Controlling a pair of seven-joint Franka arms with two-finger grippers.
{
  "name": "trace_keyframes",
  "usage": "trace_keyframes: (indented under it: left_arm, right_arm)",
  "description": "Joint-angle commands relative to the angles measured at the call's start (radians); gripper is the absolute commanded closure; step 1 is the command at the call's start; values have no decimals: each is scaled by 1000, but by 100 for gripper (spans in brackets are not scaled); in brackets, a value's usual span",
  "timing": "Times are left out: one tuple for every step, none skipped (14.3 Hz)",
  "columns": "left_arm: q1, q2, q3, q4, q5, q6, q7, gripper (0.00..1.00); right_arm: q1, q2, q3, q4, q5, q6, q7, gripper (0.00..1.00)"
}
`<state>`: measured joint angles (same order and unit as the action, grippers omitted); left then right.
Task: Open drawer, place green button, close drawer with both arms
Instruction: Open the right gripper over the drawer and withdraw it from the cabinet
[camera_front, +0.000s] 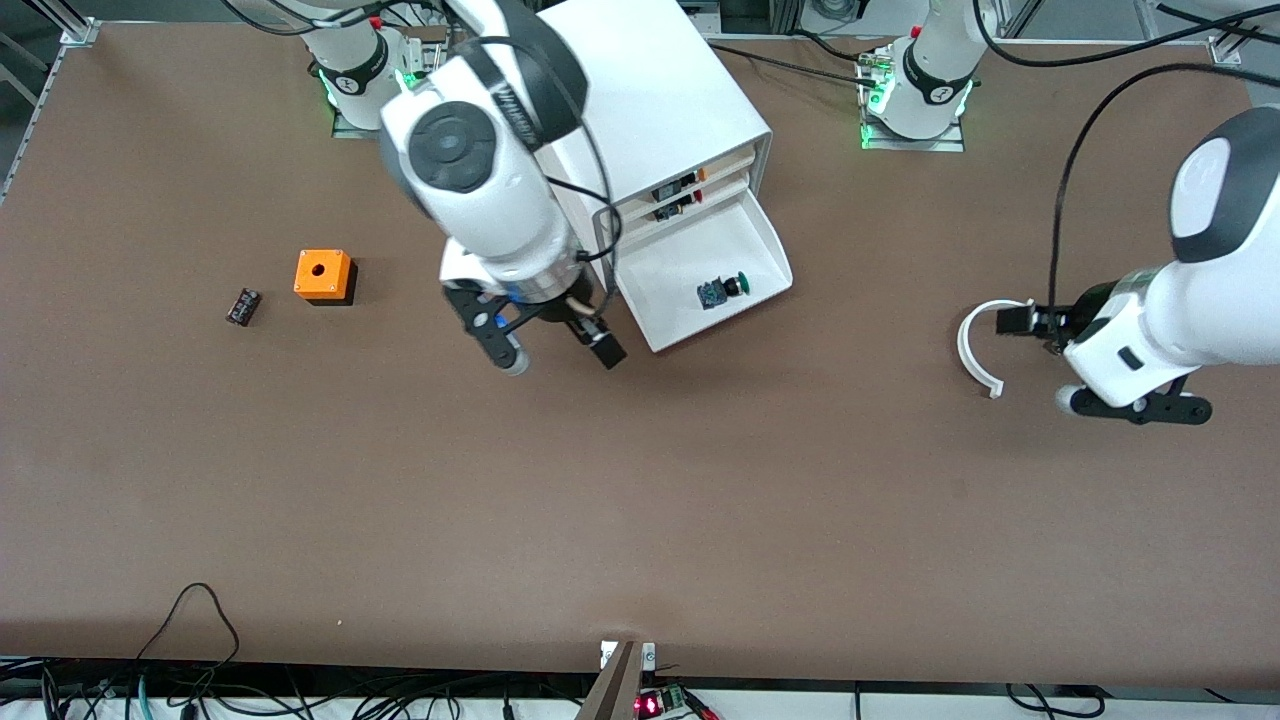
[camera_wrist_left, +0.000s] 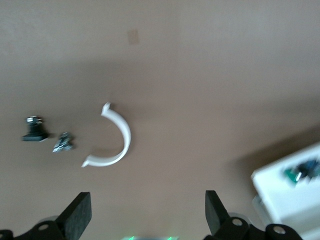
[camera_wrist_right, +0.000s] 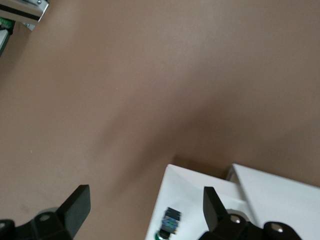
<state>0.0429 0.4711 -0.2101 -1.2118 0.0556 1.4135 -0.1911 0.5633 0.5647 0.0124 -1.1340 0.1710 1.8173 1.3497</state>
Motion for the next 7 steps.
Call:
trace_keyframes:
  left_arm:
    - [-46,3,-2,-116,-42,161,-225,0]
    - [-73,3,-2,-156,-42,218,-287,0]
    - [-92,3,-3,-201,-42,276,-347,0]
    - [-100,3,-6,-242,-42,336,-390,0]
    - [-127,0,-11,-294,-42,408,-440,0]
    - [-150,-2,-12,-337,-40,473,-503,0]
    - [-178,0,-12,-385,-37,545,-569,0]
  right_arm:
    - [-126,-77,11,-58,53,-106,-276,0]
    - [-157,-100,-6,-82,51,-113,-332,0]
    - [-163,-123,-38,-117,45,-108,-381,0]
    - [-161,-150,-75,-156,45,-110,-470,0]
    - [-161,-182,-103,-209,45,-108,-582,0]
    - [-161,-225,-135,-267,41,-107,-677,0]
    - [-161,-270,-170,-324,39,-101,-773,0]
